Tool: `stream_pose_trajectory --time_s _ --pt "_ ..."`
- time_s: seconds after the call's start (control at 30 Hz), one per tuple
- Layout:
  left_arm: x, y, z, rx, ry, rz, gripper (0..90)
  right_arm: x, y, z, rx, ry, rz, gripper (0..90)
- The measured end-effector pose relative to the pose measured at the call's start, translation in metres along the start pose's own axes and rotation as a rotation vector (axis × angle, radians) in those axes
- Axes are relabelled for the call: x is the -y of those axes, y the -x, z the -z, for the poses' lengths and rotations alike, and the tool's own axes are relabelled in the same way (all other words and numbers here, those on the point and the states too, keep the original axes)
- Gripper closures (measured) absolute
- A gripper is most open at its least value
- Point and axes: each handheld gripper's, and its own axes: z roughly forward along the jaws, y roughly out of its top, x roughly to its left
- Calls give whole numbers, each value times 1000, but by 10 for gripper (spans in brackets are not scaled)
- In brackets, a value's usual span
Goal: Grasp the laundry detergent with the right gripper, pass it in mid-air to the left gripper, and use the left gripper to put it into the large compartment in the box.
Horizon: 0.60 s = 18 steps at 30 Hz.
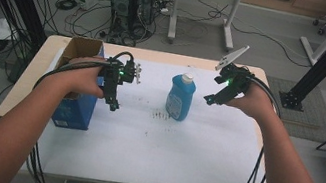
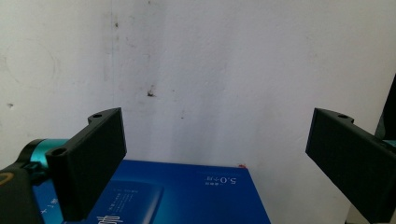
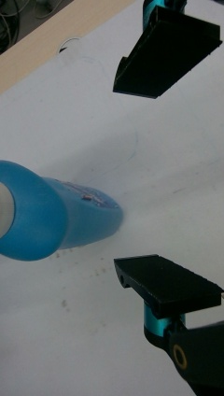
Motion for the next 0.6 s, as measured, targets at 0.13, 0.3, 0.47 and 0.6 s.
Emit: stream_pose_trajectory --time_s 0.13,0.3,0.47,0.6 --pt "0 2 0 -1 12 -4 49 16 -6 -6 5 94 -78 125" --pt "2 4 0 -12 19 -8 49 26 -12 -16 11 140 -104 125" --pt "4 6 0 -12 17 -8 49 37 -20 -36 -10 178 -149 125" --pt "4 8 -2 -30 -3 -13 49 41 -25 -52 1 165 -160 125"
